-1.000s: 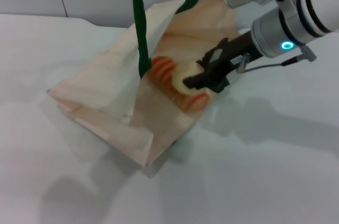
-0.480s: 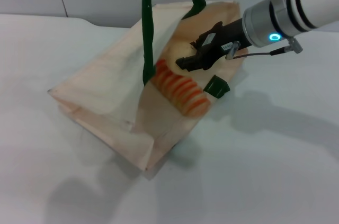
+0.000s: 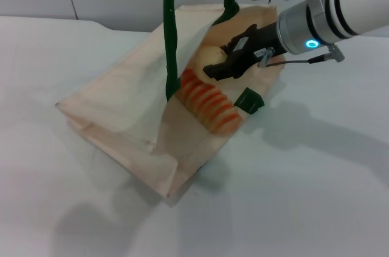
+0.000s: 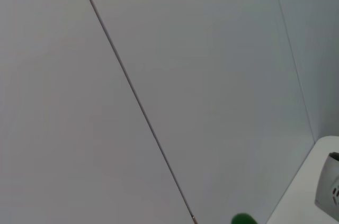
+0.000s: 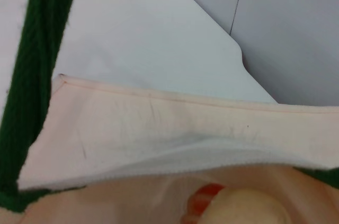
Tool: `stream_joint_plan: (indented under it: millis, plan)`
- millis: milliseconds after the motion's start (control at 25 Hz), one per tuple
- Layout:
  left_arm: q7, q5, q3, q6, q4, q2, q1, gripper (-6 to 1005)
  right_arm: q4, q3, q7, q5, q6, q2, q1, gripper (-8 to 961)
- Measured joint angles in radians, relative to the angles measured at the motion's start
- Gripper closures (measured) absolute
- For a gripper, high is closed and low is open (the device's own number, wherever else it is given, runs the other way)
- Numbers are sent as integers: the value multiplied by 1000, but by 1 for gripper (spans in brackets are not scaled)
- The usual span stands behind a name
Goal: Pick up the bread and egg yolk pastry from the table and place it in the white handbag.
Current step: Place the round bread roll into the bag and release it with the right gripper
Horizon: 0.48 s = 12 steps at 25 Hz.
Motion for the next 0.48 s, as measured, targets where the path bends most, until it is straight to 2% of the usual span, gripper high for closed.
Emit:
stream_joint_plan:
  millis: [80, 280, 400, 480]
  plan:
    - [0, 0, 0, 0, 0, 0, 0, 840, 2, -2, 2, 0, 8, 0, 1, 494]
    - [0, 1, -4, 0, -1, 0, 3, 839, 9, 0, 3, 0, 10, -2, 1, 347]
    - [0, 2, -8, 1, -1, 0, 7, 838, 11, 1, 3, 0, 11, -3, 1, 183]
    - [-2, 2, -10, 2, -1, 0, 9, 838, 11, 2, 3, 0, 11, -3, -1, 184]
